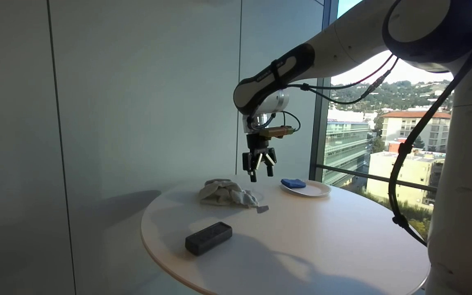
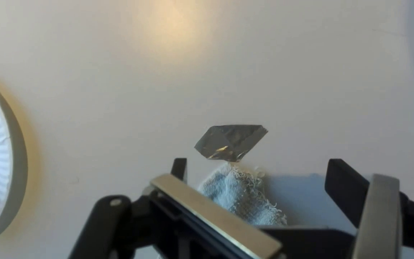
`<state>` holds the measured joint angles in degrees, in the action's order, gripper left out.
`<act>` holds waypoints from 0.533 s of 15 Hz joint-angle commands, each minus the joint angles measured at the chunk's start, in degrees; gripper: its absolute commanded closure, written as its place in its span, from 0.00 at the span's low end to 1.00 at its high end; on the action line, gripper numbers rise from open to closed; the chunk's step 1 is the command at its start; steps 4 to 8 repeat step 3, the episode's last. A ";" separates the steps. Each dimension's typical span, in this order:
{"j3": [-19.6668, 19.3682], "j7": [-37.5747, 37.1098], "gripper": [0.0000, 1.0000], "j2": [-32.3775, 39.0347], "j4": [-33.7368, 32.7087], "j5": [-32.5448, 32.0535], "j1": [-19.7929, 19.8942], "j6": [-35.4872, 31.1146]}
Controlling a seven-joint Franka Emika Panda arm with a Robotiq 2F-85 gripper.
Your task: Use the towel to wipe the table.
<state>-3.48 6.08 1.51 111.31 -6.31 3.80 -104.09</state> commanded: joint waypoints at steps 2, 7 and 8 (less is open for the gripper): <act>-0.04 0.01 0.00 0.55 -0.45 0.01 -0.04 0.13; -0.08 0.01 0.00 0.76 -0.50 0.01 0.00 0.13; -0.08 0.01 0.00 0.76 -0.50 0.01 0.00 0.13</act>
